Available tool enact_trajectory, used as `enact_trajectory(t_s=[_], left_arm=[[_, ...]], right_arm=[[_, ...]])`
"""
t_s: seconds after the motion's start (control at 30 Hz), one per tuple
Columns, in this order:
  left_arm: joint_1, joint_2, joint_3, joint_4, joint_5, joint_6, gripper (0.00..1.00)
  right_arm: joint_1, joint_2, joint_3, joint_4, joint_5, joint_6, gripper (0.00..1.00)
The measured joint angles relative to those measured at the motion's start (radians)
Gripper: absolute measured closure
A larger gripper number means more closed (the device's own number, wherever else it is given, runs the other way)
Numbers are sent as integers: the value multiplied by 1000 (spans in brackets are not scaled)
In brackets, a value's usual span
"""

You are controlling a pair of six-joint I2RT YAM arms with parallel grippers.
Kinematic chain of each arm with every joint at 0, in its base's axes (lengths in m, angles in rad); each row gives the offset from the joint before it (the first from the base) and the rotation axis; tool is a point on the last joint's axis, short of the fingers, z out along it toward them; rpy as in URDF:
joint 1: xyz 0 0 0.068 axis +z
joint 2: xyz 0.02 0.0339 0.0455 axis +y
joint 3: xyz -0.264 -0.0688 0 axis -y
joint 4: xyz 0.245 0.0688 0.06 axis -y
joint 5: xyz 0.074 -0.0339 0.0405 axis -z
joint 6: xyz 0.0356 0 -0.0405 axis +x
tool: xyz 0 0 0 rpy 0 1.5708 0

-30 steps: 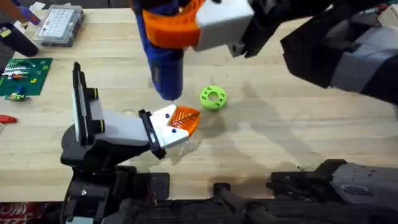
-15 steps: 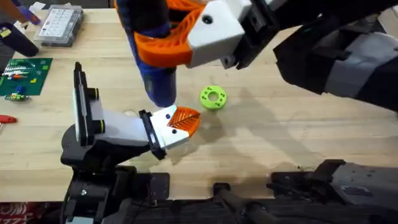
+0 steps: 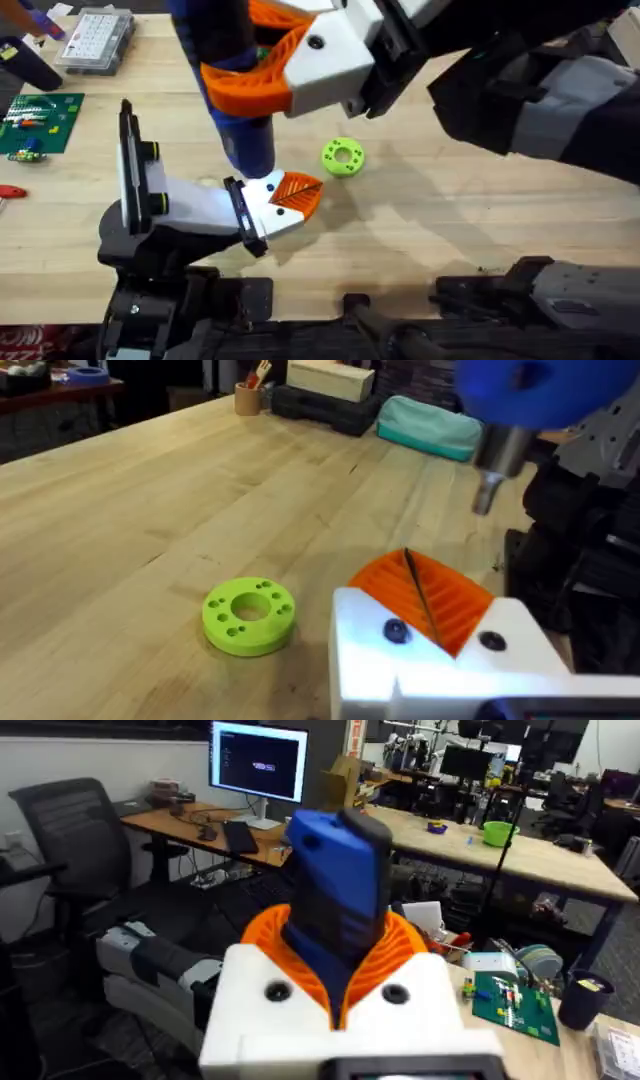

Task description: Pick up the gripper from the table and insert it into the empty holder that is missing its gripper. Then pick up a screw, insert it into the mounting hole, and use the screwdriver to tighten it. Finally, clean up the table by picking up the vegetable and placing it into the bucket.

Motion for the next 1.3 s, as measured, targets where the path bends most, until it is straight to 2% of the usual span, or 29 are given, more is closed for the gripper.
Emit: enact_trajectory(t_s=[1.3], left_arm=[[0,0,0,0,0,0,997]], right_arm=[[0,15,-37,-66,-27,-87,981]])
